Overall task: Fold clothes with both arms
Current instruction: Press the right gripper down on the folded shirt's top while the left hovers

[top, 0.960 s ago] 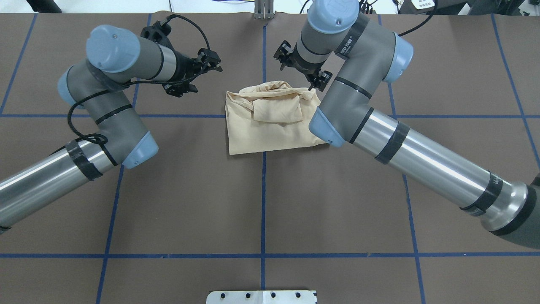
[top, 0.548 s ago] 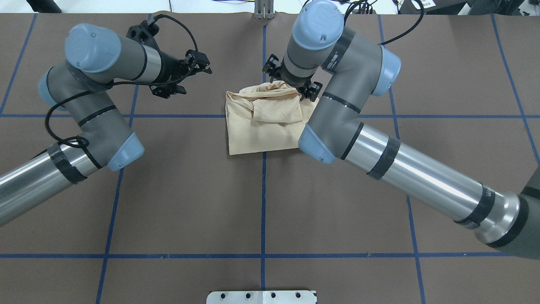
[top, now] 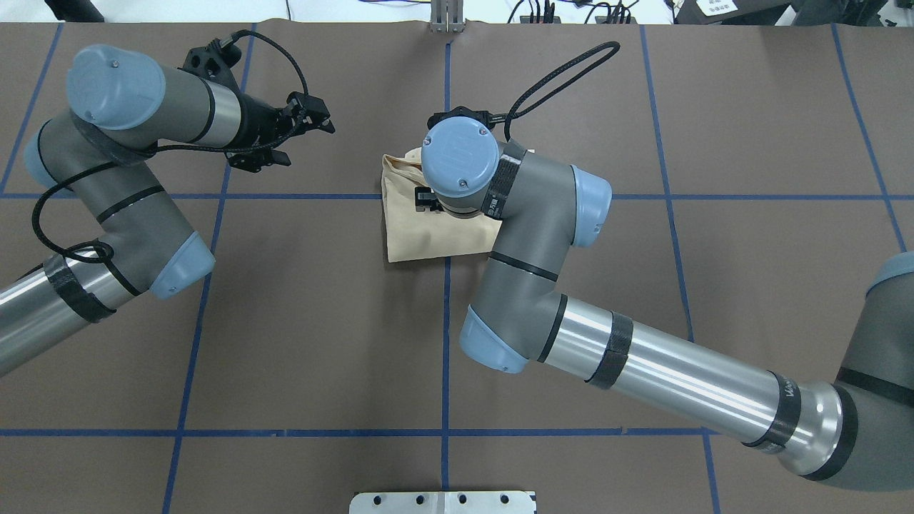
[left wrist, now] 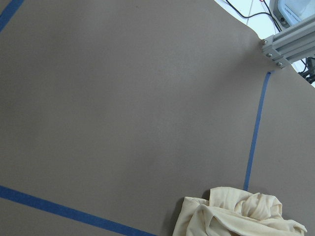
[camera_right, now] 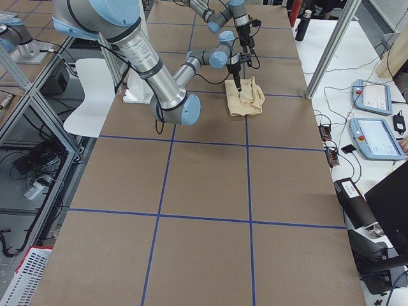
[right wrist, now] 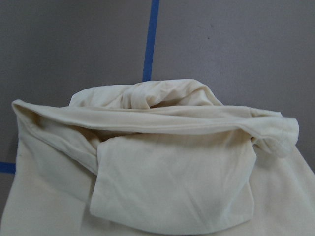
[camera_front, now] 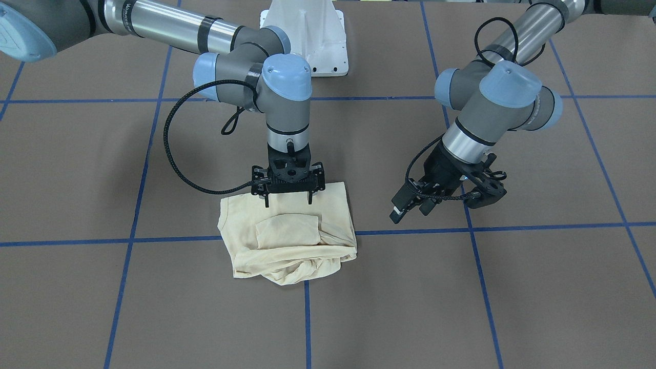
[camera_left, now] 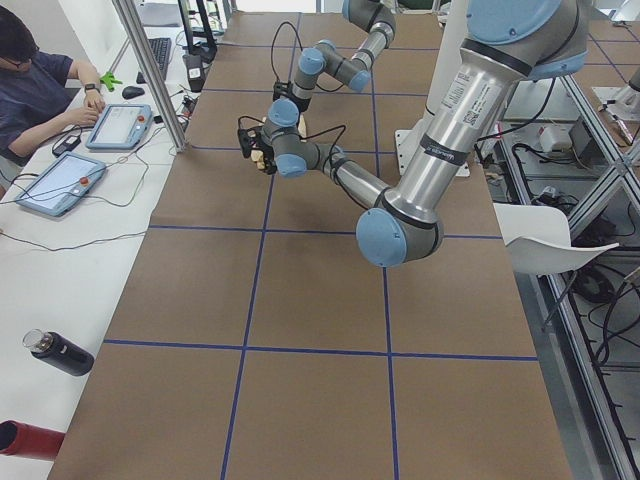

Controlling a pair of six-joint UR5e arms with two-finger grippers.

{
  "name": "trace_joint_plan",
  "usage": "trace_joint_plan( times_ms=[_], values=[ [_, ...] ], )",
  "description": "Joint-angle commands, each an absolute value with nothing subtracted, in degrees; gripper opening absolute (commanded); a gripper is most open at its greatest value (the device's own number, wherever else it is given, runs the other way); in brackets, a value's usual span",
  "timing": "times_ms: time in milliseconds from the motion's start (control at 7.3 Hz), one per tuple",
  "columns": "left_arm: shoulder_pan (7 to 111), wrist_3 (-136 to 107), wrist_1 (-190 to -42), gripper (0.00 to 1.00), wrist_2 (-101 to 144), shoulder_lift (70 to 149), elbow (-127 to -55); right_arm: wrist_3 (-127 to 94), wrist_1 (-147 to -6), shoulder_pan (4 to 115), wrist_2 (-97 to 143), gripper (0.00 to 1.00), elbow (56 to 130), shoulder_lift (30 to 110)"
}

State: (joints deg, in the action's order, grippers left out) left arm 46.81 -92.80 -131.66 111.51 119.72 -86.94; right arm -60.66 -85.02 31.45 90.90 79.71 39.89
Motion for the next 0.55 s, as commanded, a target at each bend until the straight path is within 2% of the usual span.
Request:
trace_joint_plan(
  times_ms=[0, 411],
  values=[
    [46.7, -92.8, -131.7, 0.99, 111.4, 119.7, -86.7, -58.4, -81.2, 31.5, 88.5, 1.0, 76.7, 40.0],
    [46.7, -92.8, -131.7, 0.99, 111.2, 119.7, -86.6, -57.0, -76.3, 33.0, 85.6, 1.0, 75.4, 39.8]
  ],
)
